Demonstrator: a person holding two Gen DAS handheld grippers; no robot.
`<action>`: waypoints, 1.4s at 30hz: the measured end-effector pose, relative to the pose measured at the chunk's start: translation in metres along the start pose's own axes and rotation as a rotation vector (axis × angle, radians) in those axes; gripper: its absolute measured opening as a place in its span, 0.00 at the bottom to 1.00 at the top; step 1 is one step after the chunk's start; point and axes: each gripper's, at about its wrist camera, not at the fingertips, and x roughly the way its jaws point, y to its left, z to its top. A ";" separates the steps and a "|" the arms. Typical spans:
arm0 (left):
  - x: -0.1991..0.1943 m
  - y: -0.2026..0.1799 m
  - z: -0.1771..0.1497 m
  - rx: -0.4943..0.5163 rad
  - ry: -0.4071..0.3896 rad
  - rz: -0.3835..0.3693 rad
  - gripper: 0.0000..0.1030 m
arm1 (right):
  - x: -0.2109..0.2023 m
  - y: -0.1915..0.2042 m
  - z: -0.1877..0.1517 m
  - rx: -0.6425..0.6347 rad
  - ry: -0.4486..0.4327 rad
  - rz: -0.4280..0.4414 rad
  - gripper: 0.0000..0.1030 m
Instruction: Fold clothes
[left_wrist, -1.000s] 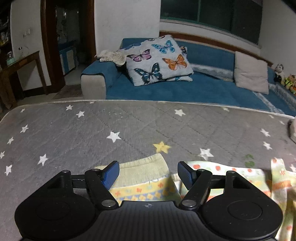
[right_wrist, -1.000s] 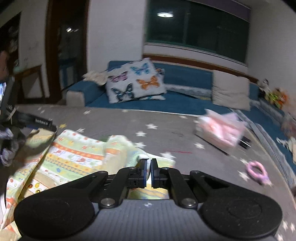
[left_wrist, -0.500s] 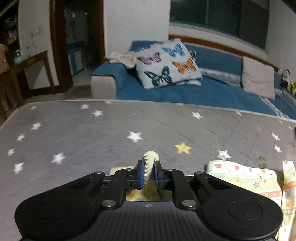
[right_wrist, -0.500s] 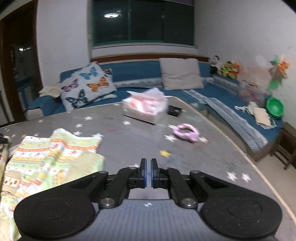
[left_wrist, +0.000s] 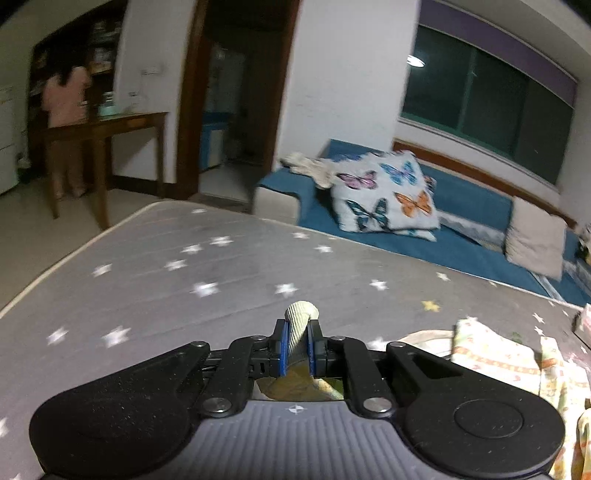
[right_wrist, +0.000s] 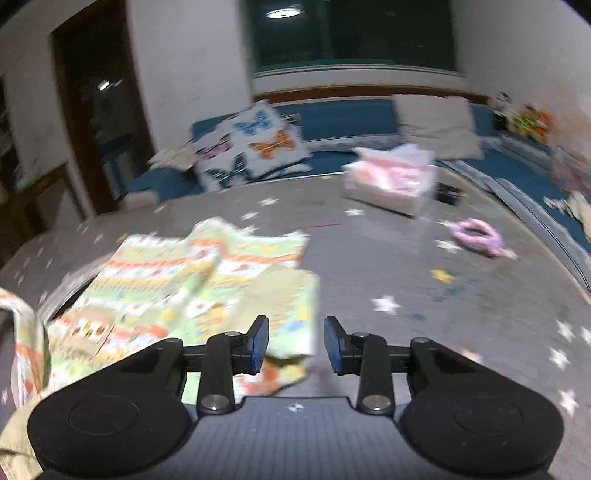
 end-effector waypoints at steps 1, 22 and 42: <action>-0.005 0.009 -0.003 -0.021 0.002 0.008 0.11 | 0.004 0.007 0.000 -0.027 0.007 0.013 0.38; -0.086 0.077 -0.041 -0.118 -0.012 0.085 0.10 | -0.044 -0.040 -0.009 0.028 -0.068 -0.196 0.00; -0.098 0.103 -0.056 -0.138 0.010 0.157 0.10 | 0.049 0.065 -0.012 -0.245 0.020 0.020 0.32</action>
